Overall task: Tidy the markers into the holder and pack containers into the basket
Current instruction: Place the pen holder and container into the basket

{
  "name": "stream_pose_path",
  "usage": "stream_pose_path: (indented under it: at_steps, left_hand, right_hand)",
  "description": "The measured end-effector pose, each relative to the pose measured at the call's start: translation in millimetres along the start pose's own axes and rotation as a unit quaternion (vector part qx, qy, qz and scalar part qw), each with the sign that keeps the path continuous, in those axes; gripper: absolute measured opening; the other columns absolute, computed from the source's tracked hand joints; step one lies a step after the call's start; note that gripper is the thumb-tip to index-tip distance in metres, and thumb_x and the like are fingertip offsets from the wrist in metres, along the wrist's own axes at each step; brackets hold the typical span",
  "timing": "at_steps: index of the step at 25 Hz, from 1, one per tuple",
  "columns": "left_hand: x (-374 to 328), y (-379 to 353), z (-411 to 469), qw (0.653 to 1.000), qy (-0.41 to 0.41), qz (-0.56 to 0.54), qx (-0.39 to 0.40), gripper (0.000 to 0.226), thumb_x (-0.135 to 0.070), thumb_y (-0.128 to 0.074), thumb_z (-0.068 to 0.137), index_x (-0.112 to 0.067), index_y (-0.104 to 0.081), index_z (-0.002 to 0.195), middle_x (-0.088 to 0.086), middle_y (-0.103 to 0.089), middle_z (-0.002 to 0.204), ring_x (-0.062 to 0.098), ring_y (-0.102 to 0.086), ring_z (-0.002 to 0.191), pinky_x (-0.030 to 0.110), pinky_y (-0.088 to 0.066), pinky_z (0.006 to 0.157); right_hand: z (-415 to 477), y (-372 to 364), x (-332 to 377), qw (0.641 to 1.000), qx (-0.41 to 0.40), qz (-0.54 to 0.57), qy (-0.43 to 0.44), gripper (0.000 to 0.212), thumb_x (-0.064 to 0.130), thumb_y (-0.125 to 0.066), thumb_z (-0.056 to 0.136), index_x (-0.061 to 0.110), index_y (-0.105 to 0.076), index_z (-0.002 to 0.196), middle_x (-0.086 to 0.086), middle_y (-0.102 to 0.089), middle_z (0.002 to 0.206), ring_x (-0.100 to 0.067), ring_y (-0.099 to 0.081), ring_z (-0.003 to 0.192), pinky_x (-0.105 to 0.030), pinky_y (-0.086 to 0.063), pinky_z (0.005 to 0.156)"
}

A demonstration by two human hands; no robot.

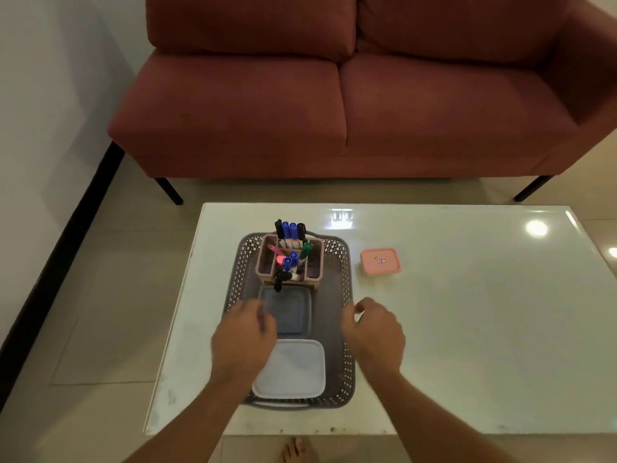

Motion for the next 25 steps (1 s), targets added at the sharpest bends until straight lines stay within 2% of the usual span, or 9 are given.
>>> stream_pose_path:
  at_steps: [3, 5, 9, 12, 13, 15, 17, 20, 25]
  left_hand:
    - [-83, -22, -6, 0.984, -0.130, -0.116, 0.035, 0.016, -0.029, -0.051, 0.097, -0.027, -0.066, 0.100, -0.011, -0.062, 0.095, 0.006, -0.058, 0.079, 0.029, -0.051, 0.074]
    - [-137, -51, -3, 0.966, -0.142, -0.198, 0.083, 0.021, -0.027, -0.051, 0.097, -0.025, -0.068, 0.109, -0.009, -0.066, 0.103, 0.006, -0.061, 0.088, 0.028, -0.052, 0.081]
    - [-202, -106, 40, 0.948, 0.045, -0.255, 0.183, 0.038, -0.026, -0.041, 0.102, -0.015, -0.053, 0.136, 0.007, -0.059, 0.133, 0.026, -0.058, 0.117, 0.037, -0.048, 0.097]
    - [-215, -125, 67, 0.959, 0.108, -0.211, 0.155, 0.050, -0.024, -0.039, 0.103, -0.007, -0.035, 0.150, 0.010, -0.038, 0.153, 0.029, -0.044, 0.135, 0.040, -0.039, 0.108]
    - [-216, -129, 77, 0.964, 0.122, -0.192, 0.138, 0.053, -0.023, -0.041, 0.102, -0.004, -0.031, 0.151, 0.012, -0.034, 0.155, 0.030, -0.041, 0.138, 0.040, -0.037, 0.109]
    - [-216, -137, 95, 0.970, 0.138, -0.155, 0.126, 0.054, -0.022, -0.050, 0.098, -0.002, -0.035, 0.146, 0.016, -0.042, 0.148, 0.033, -0.044, 0.134, 0.041, -0.042, 0.104]
    - [-217, -144, 108, 0.974, 0.127, -0.107, 0.151, 0.049, -0.022, -0.057, 0.094, -0.004, -0.044, 0.138, 0.015, -0.051, 0.139, 0.033, -0.050, 0.127, 0.040, -0.045, 0.099]
    - [-221, -140, 110, 0.981, 0.088, -0.026, 0.172, 0.035, -0.021, -0.056, 0.095, -0.011, -0.056, 0.128, 0.012, -0.054, 0.132, 0.029, -0.053, 0.122, 0.037, -0.047, 0.097]
    - [-219, -70, 91, 0.986, -0.117, -0.024, 0.119, 0.020, -0.025, -0.055, 0.096, -0.022, -0.075, 0.098, -0.001, -0.070, 0.099, 0.020, -0.065, 0.096, 0.034, -0.056, 0.072]
  right_hand:
    - [52, 15, -22, 0.993, -0.077, 0.049, -0.071, 0.023, 0.029, -0.052, 0.096, 0.014, -0.069, 0.100, -0.012, -0.071, 0.097, -0.037, -0.065, 0.088, -0.036, -0.042, 0.069]
    - [86, 16, -37, 0.990, -0.082, 0.079, -0.083, 0.026, 0.024, -0.053, 0.097, 0.014, -0.067, 0.116, -0.012, -0.068, 0.110, -0.036, -0.065, 0.099, -0.038, -0.048, 0.078]
    - [153, 7, -62, 0.986, -0.012, 0.099, -0.134, 0.047, 0.029, -0.053, 0.098, 0.010, -0.054, 0.142, -0.015, -0.060, 0.137, -0.033, -0.060, 0.121, -0.039, -0.047, 0.094]
    - [173, -13, -75, 0.981, 0.054, 0.109, -0.150, 0.051, 0.033, -0.053, 0.098, 0.009, -0.053, 0.144, -0.012, -0.060, 0.139, -0.031, -0.055, 0.129, -0.037, -0.044, 0.100]
    - [177, -20, -78, 0.979, 0.068, 0.125, -0.147, 0.043, 0.035, -0.054, 0.097, 0.014, -0.061, 0.134, -0.008, -0.066, 0.128, -0.031, -0.058, 0.123, -0.036, -0.046, 0.097]
    - [178, -31, -85, 0.970, 0.072, 0.176, -0.149, 0.016, 0.036, -0.056, 0.094, 0.029, -0.065, 0.082, 0.002, -0.065, 0.080, -0.029, -0.059, 0.090, -0.032, -0.047, 0.070]
    - [173, -33, -88, 0.957, 0.057, 0.229, -0.166, 0.033, 0.032, -0.060, 0.089, 0.023, -0.054, 0.058, 0.003, -0.055, 0.058, -0.028, -0.055, 0.068, -0.035, -0.048, 0.059]
    - [145, -14, -89, 0.929, 0.020, 0.287, -0.235, 0.020, 0.025, -0.067, 0.080, 0.012, -0.069, 0.065, -0.009, -0.070, 0.065, -0.032, -0.069, 0.067, -0.045, -0.062, 0.069]
    - [41, 13, -62, 0.832, 0.016, 0.453, -0.319, 0.013, 0.019, -0.075, 0.087, 0.007, -0.074, 0.083, -0.010, -0.076, 0.076, -0.019, -0.070, 0.063, -0.031, -0.057, 0.057]
Point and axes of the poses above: each hand's wrist, its own z-axis towards the middle knuckle, its own y-axis out of the back of the hand, x = y × z, the point moved 5 cm from there along z, towards the middle knuckle
